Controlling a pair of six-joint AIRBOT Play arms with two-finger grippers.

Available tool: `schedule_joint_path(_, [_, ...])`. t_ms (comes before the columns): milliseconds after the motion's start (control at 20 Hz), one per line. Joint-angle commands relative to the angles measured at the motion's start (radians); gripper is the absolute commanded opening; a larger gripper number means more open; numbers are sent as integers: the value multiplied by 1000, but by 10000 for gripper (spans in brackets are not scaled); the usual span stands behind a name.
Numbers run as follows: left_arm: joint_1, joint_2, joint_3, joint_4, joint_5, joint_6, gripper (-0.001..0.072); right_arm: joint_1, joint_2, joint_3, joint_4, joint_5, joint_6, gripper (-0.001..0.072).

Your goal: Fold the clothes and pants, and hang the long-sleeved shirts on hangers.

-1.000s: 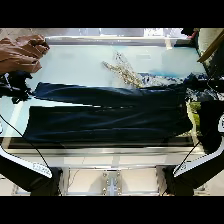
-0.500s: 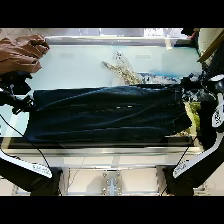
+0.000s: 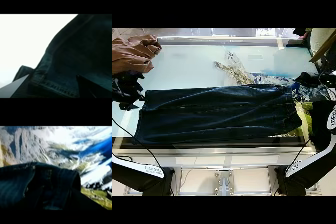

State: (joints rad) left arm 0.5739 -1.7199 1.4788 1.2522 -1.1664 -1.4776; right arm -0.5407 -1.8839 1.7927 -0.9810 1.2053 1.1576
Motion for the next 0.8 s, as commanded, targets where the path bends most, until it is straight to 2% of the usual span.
schedule_joint_path(0, [5, 64, 24, -42, 39, 0, 693, -85, 64, -24, -126, 296, 10, 353])
schedule_joint_path(100, [8, 100, 21, -2, -18, 4, 692, -146, 136, -119, -99, 319, -24, 353])
schedule_joint_path(200, [8, 150, 2, 108, -92, 4, 691, -210, 230, -250, -87, 313, -72, 353])
schedule_joint_path(300, [21, 237, -94, 166, -106, 27, 691, -286, 335, -431, -63, 265, -121, 355])
schedule_joint_path(350, [40, 293, -170, 161, -101, 28, 691, -328, 381, -530, -14, 247, -173, 376])
schedule_joint_path(400, [65, 357, -255, 159, -85, 26, 691, -367, 414, -613, 32, 235, -209, 434])
schedule_joint_path(500, [145, 507, -430, 76, -40, 26, 691, -437, 454, -727, 104, 245, -262, 448])
schedule_joint_path(600, [261, 662, -578, -62, -1, 27, 690, -481, 473, -760, 145, 256, -262, 448])
schedule_joint_path(750, [483, 827, -722, -124, -102, 38, 690, -495, 497, -760, 206, 270, -273, 447])
